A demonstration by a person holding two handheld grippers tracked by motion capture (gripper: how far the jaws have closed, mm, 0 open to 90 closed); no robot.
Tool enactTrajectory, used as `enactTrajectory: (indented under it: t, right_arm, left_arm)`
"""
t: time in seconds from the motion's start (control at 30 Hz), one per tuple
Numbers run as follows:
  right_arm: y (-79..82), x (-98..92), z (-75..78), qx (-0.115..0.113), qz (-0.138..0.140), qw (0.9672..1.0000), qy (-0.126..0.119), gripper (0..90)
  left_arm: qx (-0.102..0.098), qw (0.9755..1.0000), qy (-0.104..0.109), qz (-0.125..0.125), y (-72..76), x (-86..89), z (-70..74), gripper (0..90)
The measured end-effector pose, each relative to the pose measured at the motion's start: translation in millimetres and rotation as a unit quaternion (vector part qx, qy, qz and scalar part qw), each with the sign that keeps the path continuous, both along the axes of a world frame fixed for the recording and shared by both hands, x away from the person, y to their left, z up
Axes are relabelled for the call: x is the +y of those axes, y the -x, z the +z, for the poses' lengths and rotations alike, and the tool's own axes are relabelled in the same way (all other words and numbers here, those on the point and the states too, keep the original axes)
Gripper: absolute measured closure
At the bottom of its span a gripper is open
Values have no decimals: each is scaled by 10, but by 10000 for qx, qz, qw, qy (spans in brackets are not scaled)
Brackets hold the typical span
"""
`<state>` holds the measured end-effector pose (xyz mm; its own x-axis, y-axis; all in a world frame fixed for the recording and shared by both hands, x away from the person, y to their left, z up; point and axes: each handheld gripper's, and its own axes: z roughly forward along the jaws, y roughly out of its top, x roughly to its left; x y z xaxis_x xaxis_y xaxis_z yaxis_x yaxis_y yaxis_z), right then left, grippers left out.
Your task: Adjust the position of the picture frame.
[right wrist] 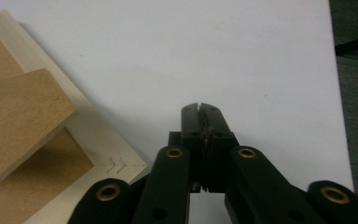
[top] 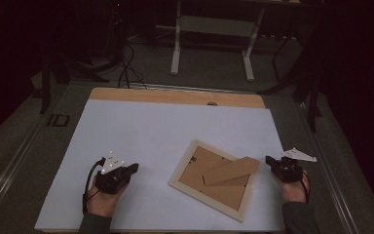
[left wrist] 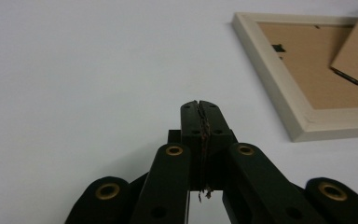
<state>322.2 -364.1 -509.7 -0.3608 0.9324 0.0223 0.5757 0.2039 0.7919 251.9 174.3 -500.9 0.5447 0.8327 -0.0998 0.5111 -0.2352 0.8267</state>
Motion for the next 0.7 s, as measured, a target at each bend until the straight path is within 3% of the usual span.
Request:
enactTrajectory:
  t: [0.13,0.3,0.47,0.7]
  right_arm:
    - [-3,-26,-25,47,47,10000,4,895]
    - [0,-81,-55,91,24,9998,-177,896]
    - [2,-94,-62,115,71,9998,-178,894]
    - [-14,-44,-69,159,175,9996,-164,886]
  left_arm:
    - [15,9996,61,-262,20,-93,-13,900]
    - [-14,9989,66,-469,43,-232,-38,900]
    - [113,9982,-127,-567,38,-329,-64,895]
    - [-24,9982,-124,-594,59,-351,-45,873]
